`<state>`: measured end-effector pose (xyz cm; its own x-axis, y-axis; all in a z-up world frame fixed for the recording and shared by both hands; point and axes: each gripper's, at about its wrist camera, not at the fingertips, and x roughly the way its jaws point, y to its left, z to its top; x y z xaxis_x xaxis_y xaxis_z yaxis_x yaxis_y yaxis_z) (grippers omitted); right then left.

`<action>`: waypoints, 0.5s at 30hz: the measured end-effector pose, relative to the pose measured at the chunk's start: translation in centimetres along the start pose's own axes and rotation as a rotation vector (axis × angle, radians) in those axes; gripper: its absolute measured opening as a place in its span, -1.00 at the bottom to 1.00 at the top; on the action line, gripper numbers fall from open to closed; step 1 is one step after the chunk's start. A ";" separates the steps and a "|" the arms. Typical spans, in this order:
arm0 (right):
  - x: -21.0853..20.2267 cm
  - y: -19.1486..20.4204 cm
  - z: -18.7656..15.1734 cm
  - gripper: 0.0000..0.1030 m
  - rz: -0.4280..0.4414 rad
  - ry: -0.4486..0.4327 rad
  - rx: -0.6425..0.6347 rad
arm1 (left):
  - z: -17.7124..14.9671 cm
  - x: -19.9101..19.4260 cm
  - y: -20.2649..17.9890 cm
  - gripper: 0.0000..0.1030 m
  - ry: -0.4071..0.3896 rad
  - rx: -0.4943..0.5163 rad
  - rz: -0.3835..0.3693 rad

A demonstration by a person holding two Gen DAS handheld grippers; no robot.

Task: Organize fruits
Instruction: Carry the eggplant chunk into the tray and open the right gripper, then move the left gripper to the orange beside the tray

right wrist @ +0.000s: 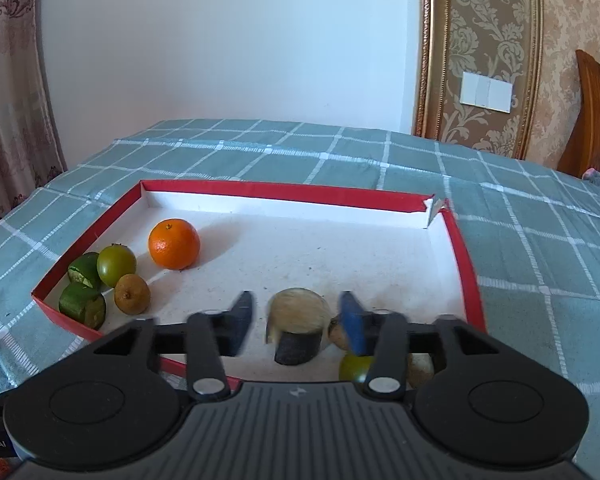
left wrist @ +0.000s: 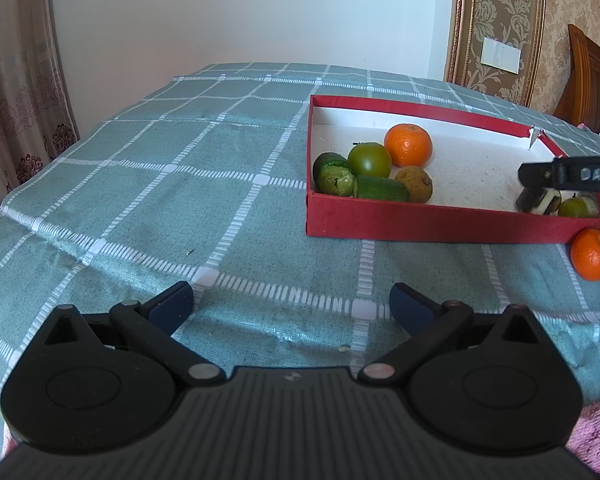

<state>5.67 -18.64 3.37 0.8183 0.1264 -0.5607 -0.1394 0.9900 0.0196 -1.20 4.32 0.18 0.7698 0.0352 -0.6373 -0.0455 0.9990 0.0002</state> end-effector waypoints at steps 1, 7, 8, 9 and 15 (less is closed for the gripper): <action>-0.4 -0.2 0.0 0.33 -0.004 -0.013 0.005 | 0.0 0.0 0.0 1.00 0.000 0.000 0.000; -4.1 -3.8 -0.7 0.33 -0.021 -0.101 0.094 | 0.0 0.0 0.0 1.00 0.000 0.000 0.001; -4.7 -4.7 -1.2 0.33 -0.030 -0.110 0.117 | 0.0 0.0 0.0 1.00 0.000 0.000 0.001; -5.2 -5.6 -1.7 0.33 -0.042 -0.115 0.137 | 0.0 0.0 0.0 1.00 0.000 0.000 0.000; -6.0 -9.7 -5.3 0.33 -0.181 -0.058 0.226 | 0.1 -0.1 -0.1 1.00 -0.006 -0.003 0.016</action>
<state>-0.87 -29.33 2.12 0.8502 -0.0569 -0.5234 0.1345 0.9846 0.1114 -1.24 4.26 0.32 0.7729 0.0510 -0.6325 -0.0598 0.9982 0.0074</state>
